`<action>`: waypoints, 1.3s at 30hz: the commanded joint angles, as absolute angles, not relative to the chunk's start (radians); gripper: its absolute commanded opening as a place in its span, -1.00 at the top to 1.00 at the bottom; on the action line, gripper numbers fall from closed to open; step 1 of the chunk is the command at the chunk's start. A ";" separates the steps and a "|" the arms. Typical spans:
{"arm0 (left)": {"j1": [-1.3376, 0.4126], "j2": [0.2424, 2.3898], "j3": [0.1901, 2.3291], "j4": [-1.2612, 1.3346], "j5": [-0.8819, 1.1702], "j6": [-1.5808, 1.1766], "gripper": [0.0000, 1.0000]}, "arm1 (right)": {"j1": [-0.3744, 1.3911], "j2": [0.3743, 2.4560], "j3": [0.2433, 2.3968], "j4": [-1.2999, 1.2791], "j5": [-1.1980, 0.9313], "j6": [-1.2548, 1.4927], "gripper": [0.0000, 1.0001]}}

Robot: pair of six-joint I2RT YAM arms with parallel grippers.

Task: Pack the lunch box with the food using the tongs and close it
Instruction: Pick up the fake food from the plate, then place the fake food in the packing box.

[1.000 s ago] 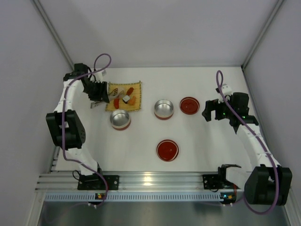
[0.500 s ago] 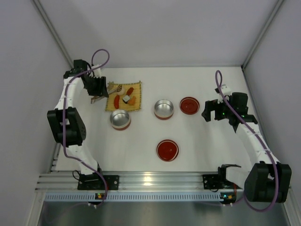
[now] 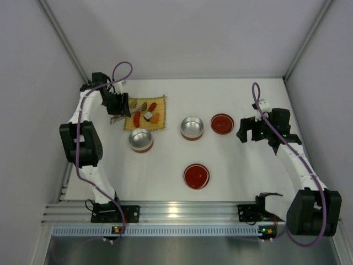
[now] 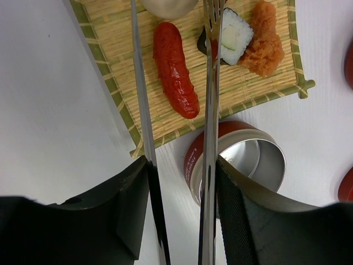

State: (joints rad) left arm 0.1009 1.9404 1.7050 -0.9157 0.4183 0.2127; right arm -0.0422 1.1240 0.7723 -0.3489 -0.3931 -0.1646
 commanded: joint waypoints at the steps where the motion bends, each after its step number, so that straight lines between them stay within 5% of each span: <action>1: 0.089 1.950 1.735 -0.879 0.442 0.216 -0.07 | -0.035 1.129 0.807 -0.353 -0.397 -0.181 -0.99; 6: 0.087 1.954 1.735 -0.873 0.434 0.215 0.03 | -0.035 1.131 0.807 -0.354 -0.397 -0.181 -0.99; 21: 0.097 1.809 1.793 -0.946 0.489 0.258 1.00 | -0.035 1.123 0.811 -0.359 -0.396 -0.183 -0.99; 29: 0.130 1.720 1.890 -1.127 0.563 0.337 1.00 | -0.035 1.114 0.811 -0.362 -0.399 -0.181 -0.99; 39: 0.140 1.467 1.556 -1.310 0.638 0.595 1.00 | -0.035 1.098 0.815 -0.374 -0.417 -0.187 -0.99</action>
